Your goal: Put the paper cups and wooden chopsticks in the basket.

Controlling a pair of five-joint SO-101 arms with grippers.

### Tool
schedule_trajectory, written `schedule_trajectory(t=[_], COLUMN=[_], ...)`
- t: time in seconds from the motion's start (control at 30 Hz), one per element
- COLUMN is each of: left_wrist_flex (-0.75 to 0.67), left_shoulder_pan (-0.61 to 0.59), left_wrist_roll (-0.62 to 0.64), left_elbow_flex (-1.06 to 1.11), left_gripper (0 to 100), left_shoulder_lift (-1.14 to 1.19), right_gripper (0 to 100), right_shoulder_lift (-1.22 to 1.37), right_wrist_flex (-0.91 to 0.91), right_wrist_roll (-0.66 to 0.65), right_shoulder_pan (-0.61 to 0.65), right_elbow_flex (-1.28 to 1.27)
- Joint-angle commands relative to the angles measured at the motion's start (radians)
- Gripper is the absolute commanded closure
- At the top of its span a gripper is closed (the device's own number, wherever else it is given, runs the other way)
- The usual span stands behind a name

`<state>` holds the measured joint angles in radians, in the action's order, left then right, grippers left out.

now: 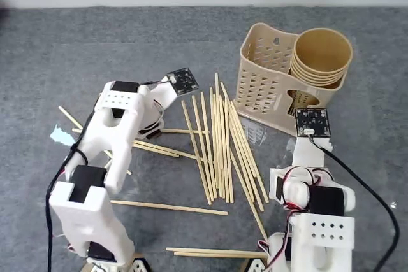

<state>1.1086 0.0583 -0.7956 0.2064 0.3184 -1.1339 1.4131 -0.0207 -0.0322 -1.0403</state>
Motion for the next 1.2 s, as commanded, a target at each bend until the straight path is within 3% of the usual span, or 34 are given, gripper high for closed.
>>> schedule_trajectory(t=[0.0,0.2,0.47,0.63,0.8,0.9,1.03,1.17], left_wrist_flex=[0.006,0.020,0.226,0.265,0.288,0.290,0.292,0.288], left_shoulder_pan=[0.012,-0.021,-0.023,-0.009,-0.015,-0.018,-0.048,-0.092], left_wrist_roll=[-0.008,0.061,0.066,0.066,0.078,0.158,0.195,0.192], left_elbow_flex=[-0.073,-0.213,-0.427,-0.453,-0.458,-0.461,-0.461,-0.463], left_gripper=[84,84,84,84,84,83,75,75], left_shoulder_lift=[0.014,0.130,0.258,0.296,0.242,0.161,0.089,0.094], right_gripper=[77.2,77.2,77.2,77.2,77.2,77.2,77.2,77.2], right_shoulder_lift=[-0.019,-0.018,-0.012,-0.012,-0.016,-0.018,-0.018,-0.018], right_wrist_flex=[0.002,0.004,0.004,0.004,0.004,0.004,0.004,0.004], right_wrist_roll=[0.006,0.006,0.006,0.006,0.006,0.006,0.006,0.006], right_shoulder_pan=[0.007,0.007,0.005,0.005,-0.024,-0.047,-0.048,-0.048], right_elbow_flex=[0.008,0.006,0.006,0.006,0.003,0.002,0.002,0.002])
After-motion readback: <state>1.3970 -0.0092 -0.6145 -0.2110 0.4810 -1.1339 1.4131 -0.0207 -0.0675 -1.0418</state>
